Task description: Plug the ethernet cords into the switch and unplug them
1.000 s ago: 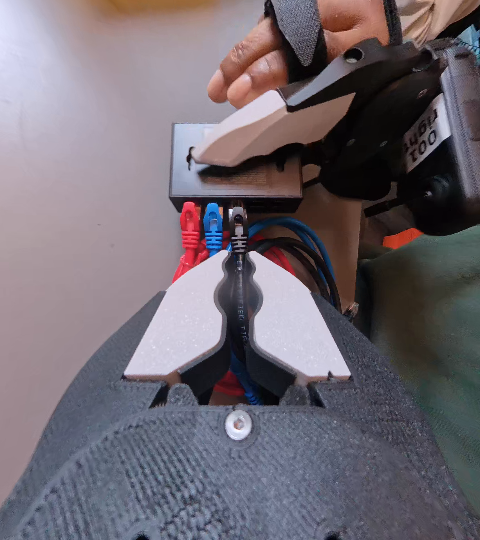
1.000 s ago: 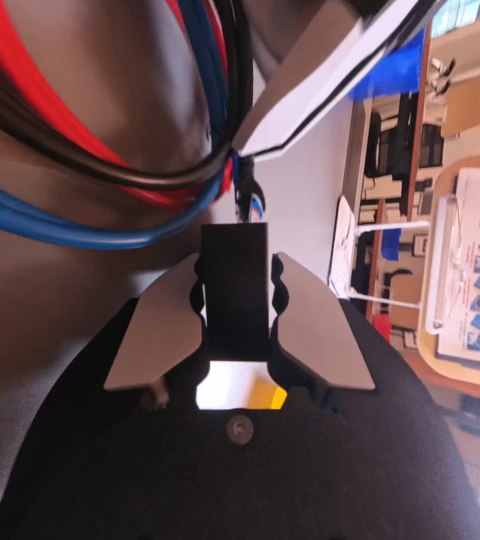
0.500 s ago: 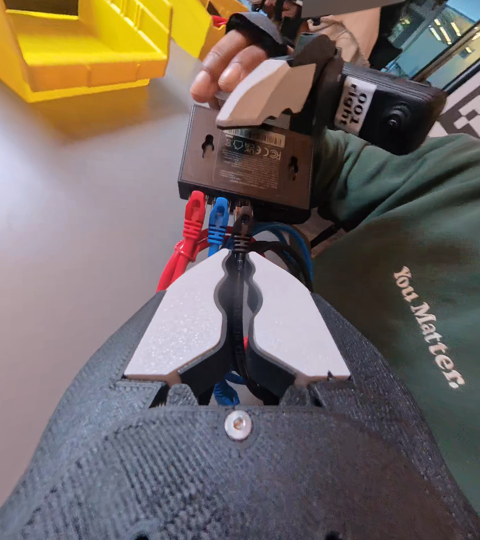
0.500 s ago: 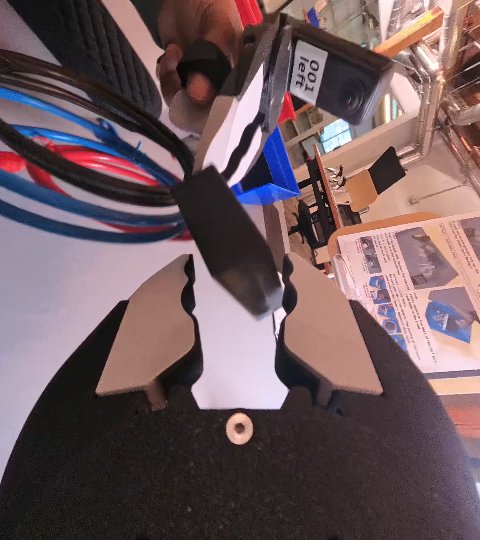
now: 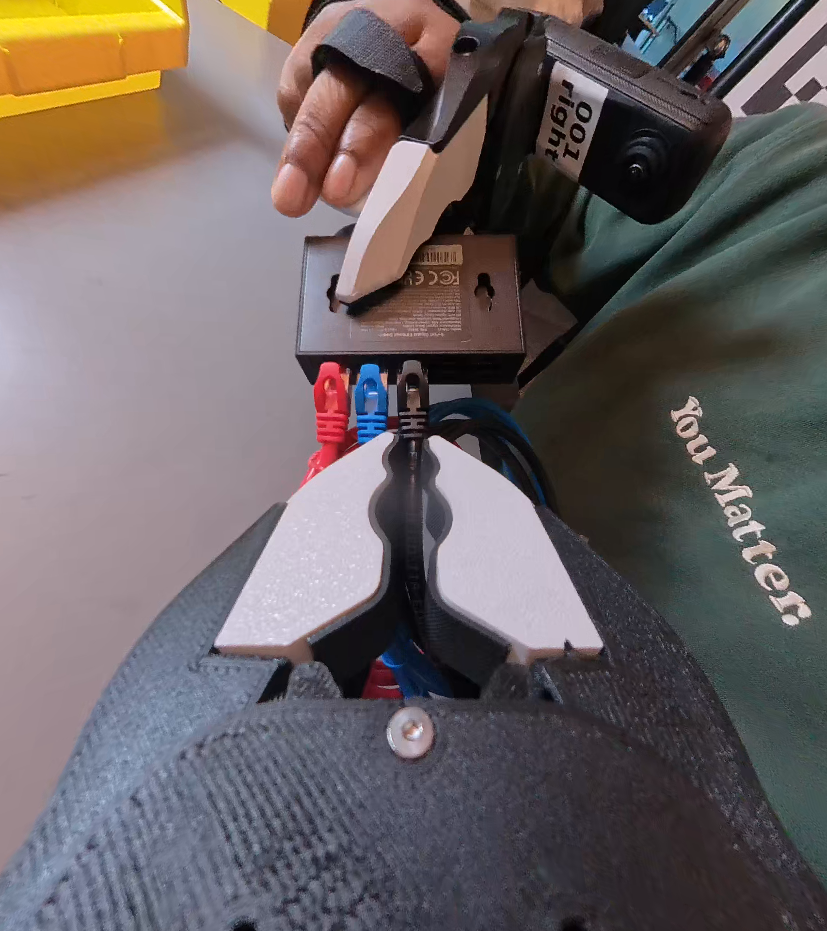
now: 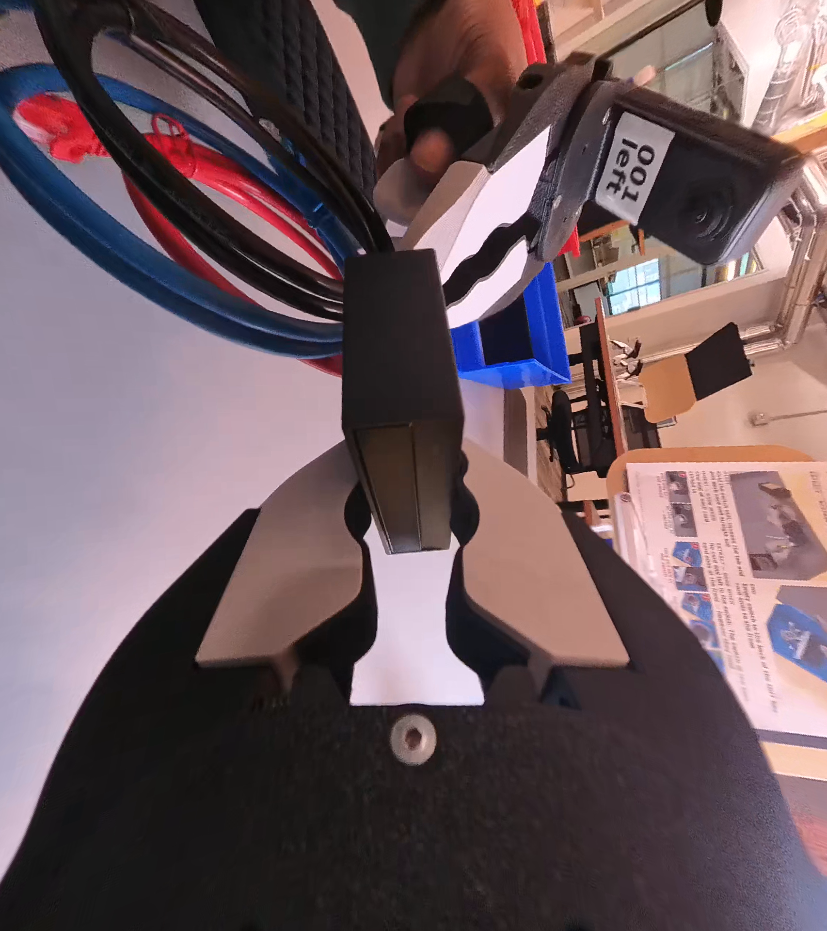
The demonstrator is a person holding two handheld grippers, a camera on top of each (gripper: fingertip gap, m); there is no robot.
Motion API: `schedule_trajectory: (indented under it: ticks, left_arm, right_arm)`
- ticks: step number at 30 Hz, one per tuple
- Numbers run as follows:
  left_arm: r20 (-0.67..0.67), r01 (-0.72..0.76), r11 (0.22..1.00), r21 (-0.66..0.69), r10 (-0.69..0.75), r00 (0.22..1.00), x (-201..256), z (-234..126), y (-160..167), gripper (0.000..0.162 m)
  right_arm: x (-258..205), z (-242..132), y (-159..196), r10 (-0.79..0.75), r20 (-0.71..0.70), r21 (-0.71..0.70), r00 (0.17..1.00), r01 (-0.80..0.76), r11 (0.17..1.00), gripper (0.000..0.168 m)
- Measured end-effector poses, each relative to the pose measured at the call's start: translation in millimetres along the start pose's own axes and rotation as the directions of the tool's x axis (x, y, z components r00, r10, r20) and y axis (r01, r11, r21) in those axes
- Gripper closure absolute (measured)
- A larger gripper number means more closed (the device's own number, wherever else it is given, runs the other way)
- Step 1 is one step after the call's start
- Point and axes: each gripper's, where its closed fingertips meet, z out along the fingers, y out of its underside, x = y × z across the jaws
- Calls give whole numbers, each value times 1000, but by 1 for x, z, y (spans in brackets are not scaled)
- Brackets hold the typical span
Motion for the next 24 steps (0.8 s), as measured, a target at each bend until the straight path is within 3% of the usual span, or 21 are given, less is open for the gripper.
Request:
schedule_trajectory:
  ticks: [6, 11, 13, 16, 19, 20, 21, 22, 24]
  left_arm:
    - [12, 7, 1000, -5, -7, 1000, 2, 0, 5, 156]
    - [113, -110, 991, 74, 101, 988, 1, -14, -18, 154]
    - [161, -187, 975, 120, 166, 973, 6, -26, -34, 134]
    - [333, -307, 942, 135, 249, 910, 1, -56, -42, 131]
    - [565, -358, 932, 57, 266, 781, -30, -83, -28, 121]
    - [616, -336, 939, 70, 224, 755, -43, -89, -22, 111]
    - [591, -275, 947, 166, 128, 796, -48, -91, -19, 110]
    - [515, -177, 942, 284, 6, 857, -50, -89, -16, 110]
    - [398, -12, 898, 440, -183, 899, -62, -91, -9, 99]
  right_arm:
    - [-2, 4, -3, 8, 0, 6, 1000, -8, 1000, 140]
    - [25, 3, -4, -11, -121, -33, 993, 7, 999, 139]
    - [37, -1, 2, -15, -168, -68, 986, 4, 998, 139]
    - [59, -19, 15, 18, -261, -121, 965, -51, 991, 139]
    - [74, -35, 30, 34, -348, -196, 937, -108, 975, 139]
    - [77, -37, 32, 15, -374, -217, 927, -103, 971, 139]
    - [78, -38, 33, -10, -393, -242, 919, -92, 966, 139]
    - [80, -38, 34, -48, -421, -276, 906, -78, 958, 139]
    - [81, -38, 34, -104, -461, -325, 881, -59, 944, 139]
